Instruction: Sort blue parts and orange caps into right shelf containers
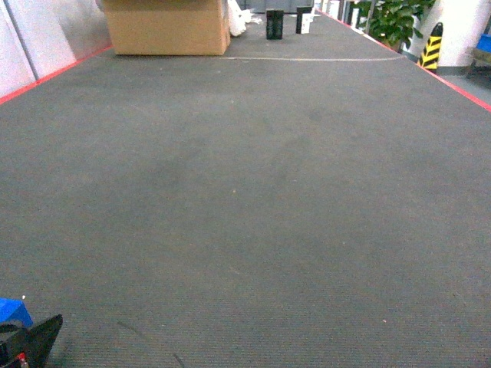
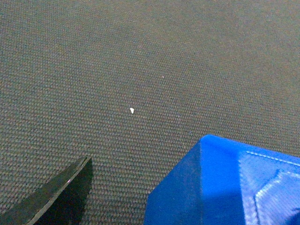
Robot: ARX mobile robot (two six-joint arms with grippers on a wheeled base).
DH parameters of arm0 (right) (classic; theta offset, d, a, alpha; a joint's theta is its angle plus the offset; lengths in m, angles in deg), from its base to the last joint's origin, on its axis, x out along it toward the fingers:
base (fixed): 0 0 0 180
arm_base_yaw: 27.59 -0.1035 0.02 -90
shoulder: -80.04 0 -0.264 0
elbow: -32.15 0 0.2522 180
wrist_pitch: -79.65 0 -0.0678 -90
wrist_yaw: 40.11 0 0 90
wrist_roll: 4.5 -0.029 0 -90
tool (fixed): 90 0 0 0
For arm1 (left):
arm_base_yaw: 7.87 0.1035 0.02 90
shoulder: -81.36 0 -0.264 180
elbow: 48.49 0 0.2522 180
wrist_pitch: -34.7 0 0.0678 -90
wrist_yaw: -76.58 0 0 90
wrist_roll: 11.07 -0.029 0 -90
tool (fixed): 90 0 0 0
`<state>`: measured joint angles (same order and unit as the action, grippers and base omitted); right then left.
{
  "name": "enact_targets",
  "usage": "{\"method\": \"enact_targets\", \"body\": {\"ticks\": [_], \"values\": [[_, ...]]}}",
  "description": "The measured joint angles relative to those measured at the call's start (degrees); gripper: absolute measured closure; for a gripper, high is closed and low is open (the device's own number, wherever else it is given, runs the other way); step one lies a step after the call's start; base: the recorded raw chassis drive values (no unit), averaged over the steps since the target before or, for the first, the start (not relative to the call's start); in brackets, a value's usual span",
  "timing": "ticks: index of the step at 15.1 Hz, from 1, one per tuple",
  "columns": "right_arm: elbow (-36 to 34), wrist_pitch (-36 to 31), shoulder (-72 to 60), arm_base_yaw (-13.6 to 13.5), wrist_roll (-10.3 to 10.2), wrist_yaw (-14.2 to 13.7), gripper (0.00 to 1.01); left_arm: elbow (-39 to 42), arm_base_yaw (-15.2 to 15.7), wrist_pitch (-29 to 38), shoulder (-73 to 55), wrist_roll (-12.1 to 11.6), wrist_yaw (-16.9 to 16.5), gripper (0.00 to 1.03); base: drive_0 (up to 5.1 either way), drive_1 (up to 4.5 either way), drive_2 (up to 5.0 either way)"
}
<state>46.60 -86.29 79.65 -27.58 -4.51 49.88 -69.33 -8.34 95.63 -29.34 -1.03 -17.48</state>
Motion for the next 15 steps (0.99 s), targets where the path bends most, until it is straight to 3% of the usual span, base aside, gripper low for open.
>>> {"method": "enact_targets", "body": {"ticks": [4,5,9,15], "values": [[0.0,0.0,0.0,0.0,0.0,0.0,0.03,0.2,-0.2,0.3,-0.3,0.0,0.2,0.05,0.0,0.0,0.0],[0.0,0.0,0.0,0.0,0.0,0.0,0.03,0.5,-0.2,0.3,-0.3,-0.4,0.4,0.1,0.0,0.0,0.0],[0.0,0.0,0.0,0.0,0.0,0.0,0.03,1.2,0.4,0.2,0.0,0.0,1.9,0.52,0.0,0.0,0.0],[0.0,0.0,0.0,0.0,0.0,0.0,0.03,2.7,1.8,-0.6,2.0,-1.0,3.0,0.55,0.0,0.0,0.0]]}}
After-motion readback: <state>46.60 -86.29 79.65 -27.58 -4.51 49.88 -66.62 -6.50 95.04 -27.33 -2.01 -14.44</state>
